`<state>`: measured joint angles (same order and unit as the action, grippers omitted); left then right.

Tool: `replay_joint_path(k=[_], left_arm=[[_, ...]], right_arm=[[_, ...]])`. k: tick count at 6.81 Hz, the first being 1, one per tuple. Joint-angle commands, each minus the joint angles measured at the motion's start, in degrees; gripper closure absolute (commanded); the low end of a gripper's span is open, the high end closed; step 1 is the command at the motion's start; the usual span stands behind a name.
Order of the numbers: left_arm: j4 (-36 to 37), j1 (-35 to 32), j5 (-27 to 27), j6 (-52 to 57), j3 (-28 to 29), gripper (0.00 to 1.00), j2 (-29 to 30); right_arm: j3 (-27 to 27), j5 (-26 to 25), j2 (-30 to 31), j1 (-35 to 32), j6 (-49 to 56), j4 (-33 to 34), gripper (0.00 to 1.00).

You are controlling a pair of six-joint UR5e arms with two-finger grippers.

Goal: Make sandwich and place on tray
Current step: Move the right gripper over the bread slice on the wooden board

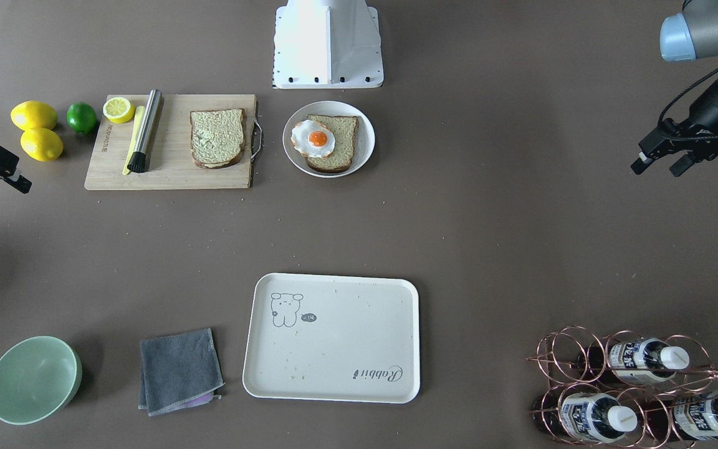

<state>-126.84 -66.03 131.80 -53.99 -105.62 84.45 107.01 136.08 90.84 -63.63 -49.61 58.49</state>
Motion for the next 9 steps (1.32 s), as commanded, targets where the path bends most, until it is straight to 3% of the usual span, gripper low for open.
replay_joint_path(k=[1,3,5,7,9], left_arm=[[-0.34,0.64,-1.53,-0.59,-0.03,0.02,0.19],[-0.25,0.73,-1.54,-0.85,-0.03,0.02,0.72],[-0.25,0.73,-1.54,-1.38,-0.9,0.02,0.2],[-0.25,1.08,-1.54,-1.38,-0.82,0.02,0.63],[-0.16,0.99,-1.54,-1.38,-0.91,0.02,0.81]], right_arm=[[6.43,-7.72,0.47,10.5,-11.08,-0.13,0.0],[8.55,-13.97,0.39,18.85,-14.35,-0.13,0.0],[9.96,-16.18,1.43,23.54,-18.5,-0.04,0.0],[9.62,-23.55,1.26,30.2,-18.68,0.31,0.0],[9.53,-25.76,1.01,34.52,-22.16,0.31,0.01]])
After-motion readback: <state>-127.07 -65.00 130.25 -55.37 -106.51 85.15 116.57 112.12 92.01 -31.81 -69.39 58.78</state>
